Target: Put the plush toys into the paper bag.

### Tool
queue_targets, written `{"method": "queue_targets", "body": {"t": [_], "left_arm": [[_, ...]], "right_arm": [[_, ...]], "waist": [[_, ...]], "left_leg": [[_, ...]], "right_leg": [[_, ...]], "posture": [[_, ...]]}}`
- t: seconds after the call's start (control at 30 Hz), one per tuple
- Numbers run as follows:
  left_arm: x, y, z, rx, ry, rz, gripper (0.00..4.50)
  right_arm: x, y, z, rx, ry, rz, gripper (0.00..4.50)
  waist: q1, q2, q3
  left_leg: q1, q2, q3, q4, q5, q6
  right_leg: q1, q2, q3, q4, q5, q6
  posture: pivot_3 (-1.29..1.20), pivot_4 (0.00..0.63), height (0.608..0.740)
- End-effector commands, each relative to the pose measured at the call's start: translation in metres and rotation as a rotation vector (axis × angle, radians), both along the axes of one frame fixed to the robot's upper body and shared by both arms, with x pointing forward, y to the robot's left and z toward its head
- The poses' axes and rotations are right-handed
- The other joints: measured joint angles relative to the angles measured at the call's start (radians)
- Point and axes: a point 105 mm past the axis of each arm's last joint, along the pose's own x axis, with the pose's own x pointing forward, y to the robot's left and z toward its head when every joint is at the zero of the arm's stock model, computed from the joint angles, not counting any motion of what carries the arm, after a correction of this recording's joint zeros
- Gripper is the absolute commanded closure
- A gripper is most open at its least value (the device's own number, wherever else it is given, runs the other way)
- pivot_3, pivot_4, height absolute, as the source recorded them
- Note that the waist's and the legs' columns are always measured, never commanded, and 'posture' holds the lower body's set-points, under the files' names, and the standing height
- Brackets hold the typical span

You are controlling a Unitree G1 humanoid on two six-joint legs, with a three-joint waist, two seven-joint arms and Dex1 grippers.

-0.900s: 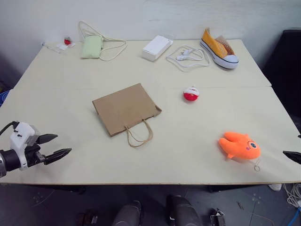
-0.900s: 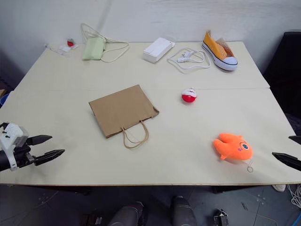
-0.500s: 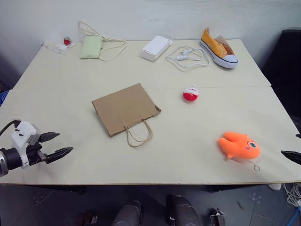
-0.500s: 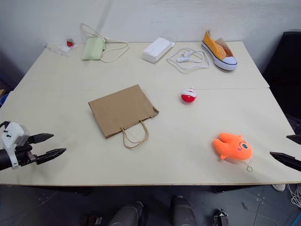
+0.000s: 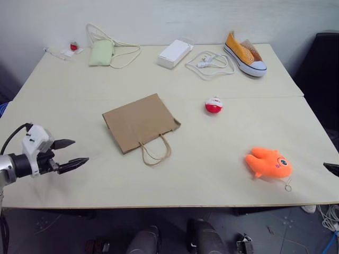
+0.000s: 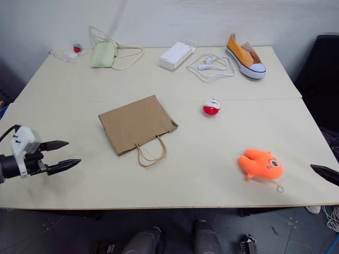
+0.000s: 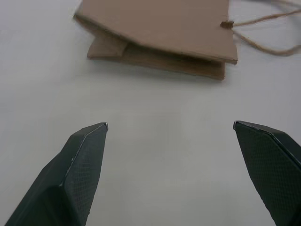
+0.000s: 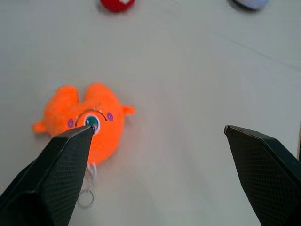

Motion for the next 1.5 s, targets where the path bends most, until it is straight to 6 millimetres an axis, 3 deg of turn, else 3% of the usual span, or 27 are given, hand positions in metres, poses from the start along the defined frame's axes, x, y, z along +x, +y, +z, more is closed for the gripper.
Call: {"method": "queue_targets", "body": {"t": [0.03, 0.17, 0.33, 0.53, 0.6, 0.73, 0.9, 1.0, 1.23, 1.43, 1.5], "left_arm": [[0.005, -0.035, 0.029, 0.050, -0.057, -0.191, 0.01], [0.013, -0.080, 0.029, 0.169, -0.089, -0.437, 0.01], [0.023, -0.127, 0.008, 0.277, -0.086, -0.690, 0.01], [0.039, -0.166, -0.006, 0.351, -0.172, -0.839, 0.01], [0.038, -0.169, -0.012, 0.376, -0.179, -0.892, 0.42], [0.040, -0.170, -0.016, 0.406, -0.190, -0.920, 1.54], [0.043, -0.175, -0.019, 0.425, -0.216, -0.932, 1.54], [0.042, -0.176, -0.022, 0.421, -0.209, -0.947, 2.10], [0.045, -0.181, -0.021, 0.322, -0.159, -0.881, 4.39], [0.045, -0.187, -0.001, 0.131, -0.071, -0.837, 4.45], [0.040, -0.194, 0.023, -0.041, -0.022, -0.824, 4.45]], "right_arm": [[0.001, 0.036, 0.025, 0.015, -0.077, 0.106, 0.00], [-0.002, 0.093, 0.024, 0.014, -0.065, 0.280, 0.00], [-0.006, 0.157, 0.019, 0.087, -0.082, 0.463, 0.00], [-0.006, 0.200, 0.012, 0.153, -0.097, 0.565, 0.00], [-0.004, 0.209, 0.011, 0.174, -0.109, 0.573, 0.00], [-0.003, 0.218, 0.009, 0.188, -0.117, 0.577, 0.00], [0.000, 0.219, 0.008, 0.186, -0.120, 0.559, 0.00], [0.002, 0.219, 0.006, 0.174, -0.120, 0.550, 0.00], [0.005, 0.222, 0.000, 0.181, -0.116, 0.528, 0.00], [0.015, 0.215, -0.004, 0.144, -0.123, 0.481, 0.00], [0.022, 0.212, -0.005, 0.154, -0.141, 0.444, 0.00]], "waist": [[0.002, 0.000, 0.000], [0.001, 0.000, 0.000], [-0.001, -0.001, 0.000], [0.001, -0.002, 0.001], [-0.001, -0.003, 0.001], [0.001, -0.003, 0.001], [0.007, -0.003, 0.001], [0.006, -0.003, 0.001], [0.003, -0.003, 0.001], [0.002, -0.004, 0.001], [0.002, -0.004, 0.002]], "left_leg": [[0.000, 0.000, 0.000, 0.000, 0.000, 0.000], [-0.001, 0.000, -0.001, 0.000, 0.000, -0.001], [-0.004, 0.000, -0.001, 0.004, 0.001, 0.000], [-0.012, 0.000, -0.003, 0.013, 0.002, 0.000], [-0.013, -0.001, -0.003, 0.016, 0.001, 0.000], [-0.014, -0.001, -0.003, 0.017, 0.001, 0.000], [-0.014, -0.001, -0.003, 0.018, 0.001, 0.002], [-0.014, -0.001, -0.003, 0.018, 0.001, 0.002], [-0.014, -0.001, -0.003, 0.019, 0.001, 0.002], [-0.014, -0.001, -0.003, 0.019, 0.001, 0.002], [-0.014, -0.001, -0.003, 0.019, 0.001, 0.002]], "right_leg": [[0.000, 0.000, 0.000, 0.000, 0.000, 0.000], [-0.001, 0.000, -0.001, 0.001, 0.000, 0.000], [-0.003, 0.001, -0.001, 0.002, 0.000, 0.001], [-0.008, 0.001, -0.004, 0.004, 0.001, 0.001], [-0.009, 0.001, -0.003, 0.004, 0.001, 0.002], [-0.010, 0.001, -0.003, 0.005, 0.001, 0.002], [-0.009, 0.001, -0.003, 0.005, 0.001, 0.002], [-0.009, 0.001, -0.003, 0.005, 0.001, 0.003], [-0.009, 0.001, -0.003, 0.005, 0.001, 0.003], [-0.009, 0.001, -0.003, 0.006, 0.001, 0.003], [-0.009, 0.001, -0.003, 0.006, 0.001, 0.003]], "posture": [[0.00, 0.150, 0.740], [0.00, 0.150, 0.740], [0.00, 0.150, 0.740], [0.00, 0.150, 0.740], [0.00, 0.150, 0.740], [0.00, 0.150, 0.740], [0.00, 0.150, 0.740], [0.00, 0.150, 0.740], [0.00, 0.150, 0.740], [0.00, 0.150, 0.740], [0.00, 0.150, 0.740]]}}
